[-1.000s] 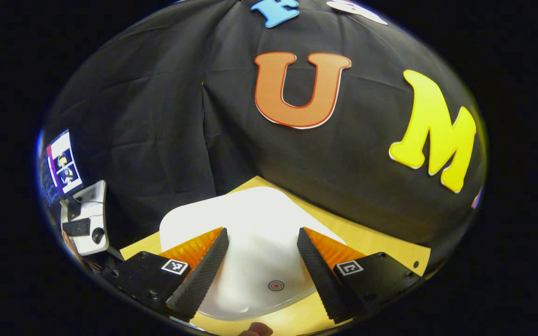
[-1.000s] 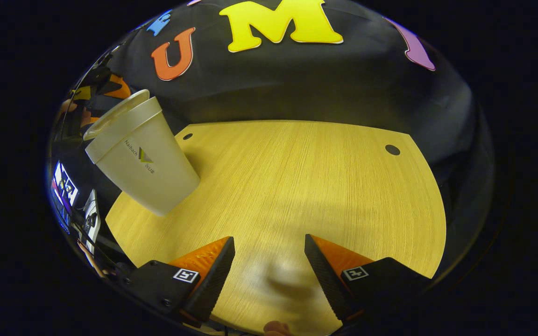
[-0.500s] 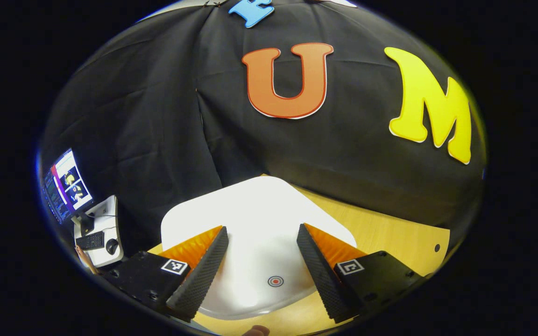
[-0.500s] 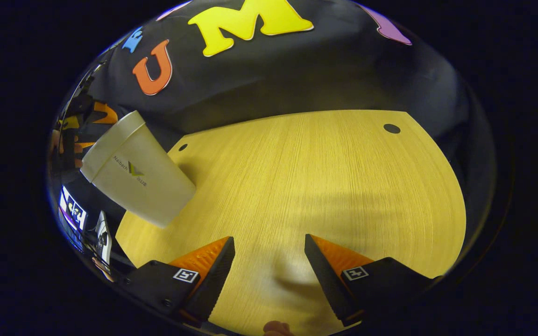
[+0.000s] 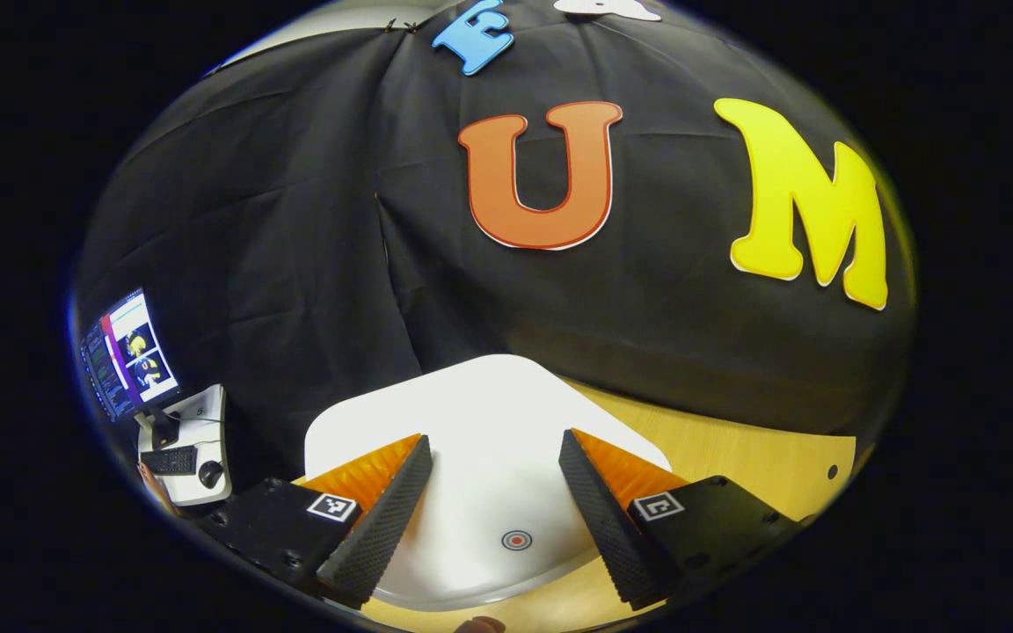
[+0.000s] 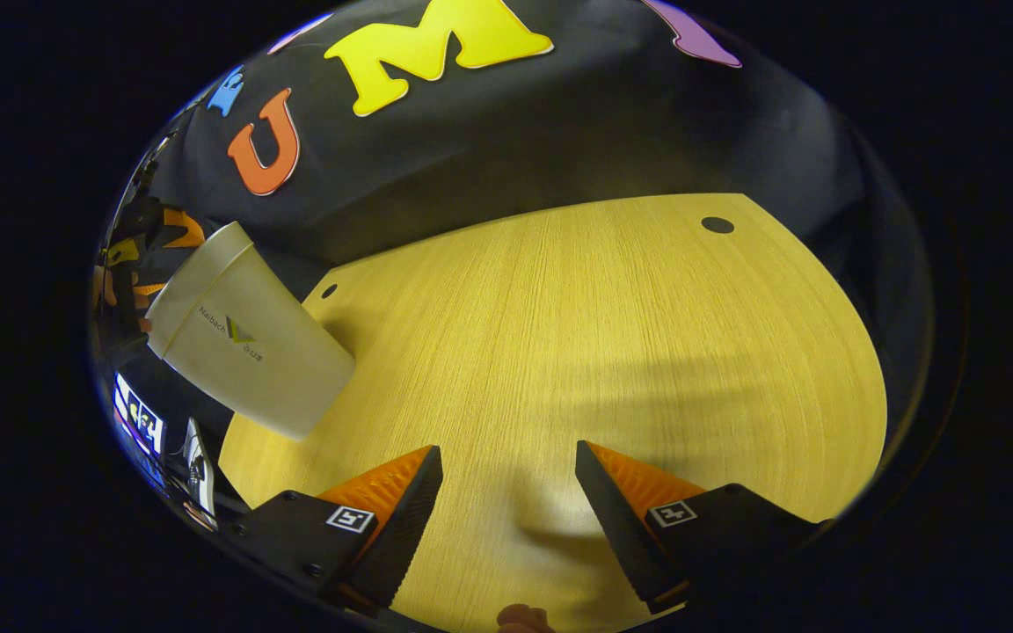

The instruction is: Press the lid of the desktop garbage bin to open it, pick up the crumpled paper on the desktop and throw it into the bin, then pick up the pop can on the desktop and drop it into the bin, and finally close the garbage bin lid.

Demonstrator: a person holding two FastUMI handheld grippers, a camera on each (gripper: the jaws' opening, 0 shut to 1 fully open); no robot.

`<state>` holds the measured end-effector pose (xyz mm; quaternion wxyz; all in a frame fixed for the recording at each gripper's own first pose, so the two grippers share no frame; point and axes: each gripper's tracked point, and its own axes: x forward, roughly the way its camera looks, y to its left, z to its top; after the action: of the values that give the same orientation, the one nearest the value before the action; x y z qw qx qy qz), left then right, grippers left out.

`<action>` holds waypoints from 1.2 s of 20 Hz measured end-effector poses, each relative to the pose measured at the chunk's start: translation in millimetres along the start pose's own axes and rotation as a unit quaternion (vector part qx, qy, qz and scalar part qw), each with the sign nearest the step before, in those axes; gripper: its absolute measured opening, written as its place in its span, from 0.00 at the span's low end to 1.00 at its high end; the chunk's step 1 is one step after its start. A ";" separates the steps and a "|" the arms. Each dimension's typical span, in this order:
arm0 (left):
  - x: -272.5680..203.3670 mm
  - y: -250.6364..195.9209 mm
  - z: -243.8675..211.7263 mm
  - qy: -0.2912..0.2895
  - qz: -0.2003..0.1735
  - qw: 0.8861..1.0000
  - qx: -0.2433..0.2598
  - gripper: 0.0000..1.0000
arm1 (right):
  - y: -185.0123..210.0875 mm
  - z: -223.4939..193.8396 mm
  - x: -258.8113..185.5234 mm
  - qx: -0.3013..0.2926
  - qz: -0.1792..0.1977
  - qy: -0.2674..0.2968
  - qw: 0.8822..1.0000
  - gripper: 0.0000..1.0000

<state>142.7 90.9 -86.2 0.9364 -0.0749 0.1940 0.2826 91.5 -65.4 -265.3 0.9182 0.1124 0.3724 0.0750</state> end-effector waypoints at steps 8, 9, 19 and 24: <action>-56.3 -18.2 33.3 -0.047 -0.093 0.994 0.016 0.97 | 23.1 71.3 -54.6 -0.026 -0.026 -0.090 0.995 0.93; -66.2 -19.7 33.9 -0.054 -0.109 0.992 0.018 0.97 | 28.8 81.6 -65.7 -0.027 -0.027 -0.105 0.994 0.97; -168.2 -10.7 5.9 -0.149 -0.235 0.956 0.090 0.97 | 76.3 145.9 -193.3 -0.107 -0.091 -0.283 0.949 0.96; -167.9 -11.8 11.0 -0.129 -0.274 0.948 0.097 0.96 | 84.5 144.6 -235.2 -0.118 -0.140 -0.338 0.923 0.93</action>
<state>24.3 -0.1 -7.7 0.9975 0.0031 0.0705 0.0020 20.9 -57.8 14.6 0.9973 -0.0309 0.0408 -0.0535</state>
